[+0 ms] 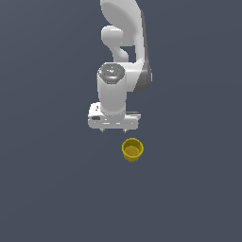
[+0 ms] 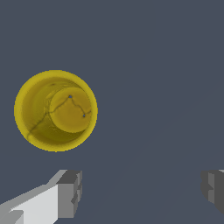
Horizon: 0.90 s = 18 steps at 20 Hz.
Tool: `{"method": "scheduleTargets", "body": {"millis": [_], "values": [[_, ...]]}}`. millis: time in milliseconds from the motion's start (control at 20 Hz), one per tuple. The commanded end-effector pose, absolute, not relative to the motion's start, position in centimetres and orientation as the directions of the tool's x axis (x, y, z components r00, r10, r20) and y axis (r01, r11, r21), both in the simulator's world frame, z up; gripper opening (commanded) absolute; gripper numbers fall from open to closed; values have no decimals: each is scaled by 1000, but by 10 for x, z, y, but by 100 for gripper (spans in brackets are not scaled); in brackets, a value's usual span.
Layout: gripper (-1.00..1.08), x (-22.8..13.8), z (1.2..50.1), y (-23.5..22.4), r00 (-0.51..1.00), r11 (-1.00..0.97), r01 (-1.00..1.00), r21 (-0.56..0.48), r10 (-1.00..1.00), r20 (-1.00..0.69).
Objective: Pick up the object and move it to a goal position.
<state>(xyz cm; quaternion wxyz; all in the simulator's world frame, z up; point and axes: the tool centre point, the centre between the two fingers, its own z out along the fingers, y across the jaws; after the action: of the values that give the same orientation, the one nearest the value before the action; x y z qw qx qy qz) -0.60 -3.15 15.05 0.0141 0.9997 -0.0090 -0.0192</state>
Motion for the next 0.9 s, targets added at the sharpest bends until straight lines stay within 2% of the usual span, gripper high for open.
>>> {"method": "scheduleTargets", "body": {"millis": [0, 400, 850], "values": [[28, -6, 151, -31, 999, -999, -18, 29, -19, -38], [28, -8, 149, -35, 999, -999, -18, 27, -19, -37], [28, 14, 202, -28, 994, -998, 53, 38, 56, 89]]}}
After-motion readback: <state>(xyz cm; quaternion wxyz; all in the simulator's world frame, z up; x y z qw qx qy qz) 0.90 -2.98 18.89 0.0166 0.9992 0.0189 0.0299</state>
